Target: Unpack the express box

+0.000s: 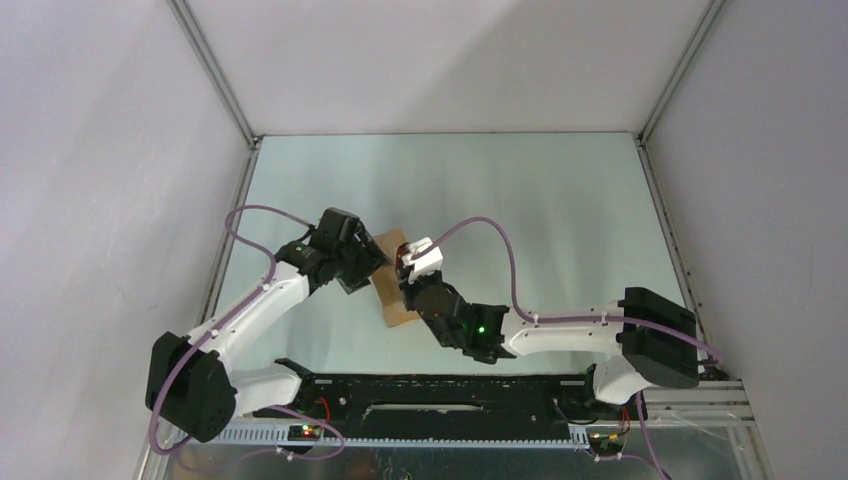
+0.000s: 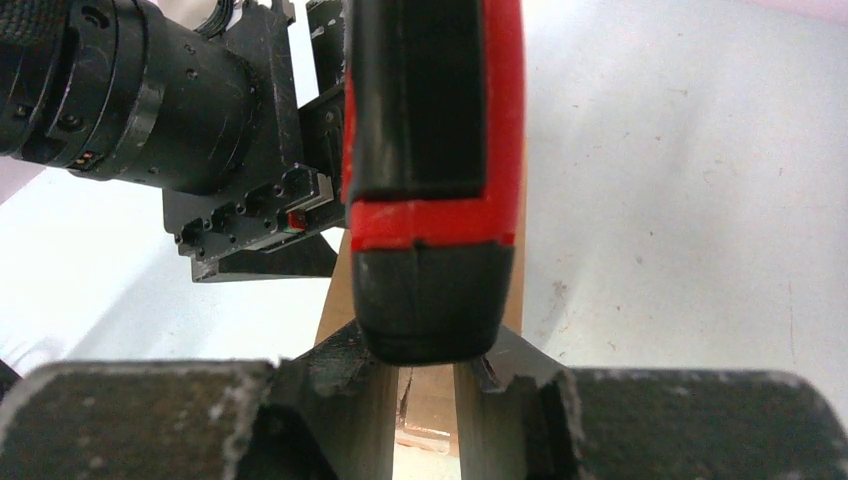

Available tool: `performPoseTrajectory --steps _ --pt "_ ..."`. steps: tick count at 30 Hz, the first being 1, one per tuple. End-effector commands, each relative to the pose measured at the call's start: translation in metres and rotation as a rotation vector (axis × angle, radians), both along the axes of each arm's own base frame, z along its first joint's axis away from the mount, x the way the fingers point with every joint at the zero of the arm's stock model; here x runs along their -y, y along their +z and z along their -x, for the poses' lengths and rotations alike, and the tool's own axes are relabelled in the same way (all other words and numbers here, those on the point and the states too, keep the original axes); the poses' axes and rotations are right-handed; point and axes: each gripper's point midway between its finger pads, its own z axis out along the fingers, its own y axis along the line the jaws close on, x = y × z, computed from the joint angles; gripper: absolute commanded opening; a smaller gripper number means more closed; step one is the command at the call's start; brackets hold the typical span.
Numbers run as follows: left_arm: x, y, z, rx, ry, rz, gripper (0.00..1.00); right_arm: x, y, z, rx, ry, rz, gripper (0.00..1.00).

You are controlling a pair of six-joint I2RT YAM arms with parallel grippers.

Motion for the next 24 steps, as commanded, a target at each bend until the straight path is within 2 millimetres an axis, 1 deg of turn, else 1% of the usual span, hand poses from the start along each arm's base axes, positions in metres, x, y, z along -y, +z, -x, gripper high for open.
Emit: performPoseTrajectory --steps 1,3,8,14,16,19,24 --pt "-0.008 -0.017 0.015 -0.057 -0.004 -0.045 0.7 -0.007 0.008 0.005 -0.012 -0.01 -0.057 0.0" --pt "-0.008 -0.019 0.014 -0.059 -0.001 -0.044 0.7 -0.007 0.001 0.011 -0.035 -0.005 -0.042 0.0" --pt "-0.009 -0.021 0.014 -0.063 0.011 -0.045 0.7 0.0 -0.013 0.019 -0.066 -0.013 -0.007 0.0" --pt "-0.014 -0.023 0.013 -0.063 0.037 -0.052 0.69 0.003 -0.016 0.031 -0.098 0.028 0.024 0.0" --pt "-0.016 -0.022 0.012 -0.057 0.051 -0.056 0.69 0.005 -0.01 0.037 -0.105 0.05 0.02 0.0" --pt "-0.019 -0.023 0.011 -0.059 0.079 -0.054 0.69 0.01 -0.006 0.043 -0.151 0.079 0.011 0.0" --pt "-0.02 -0.022 0.008 -0.041 0.124 -0.032 0.69 0.014 -0.018 0.054 -0.221 0.113 0.044 0.0"
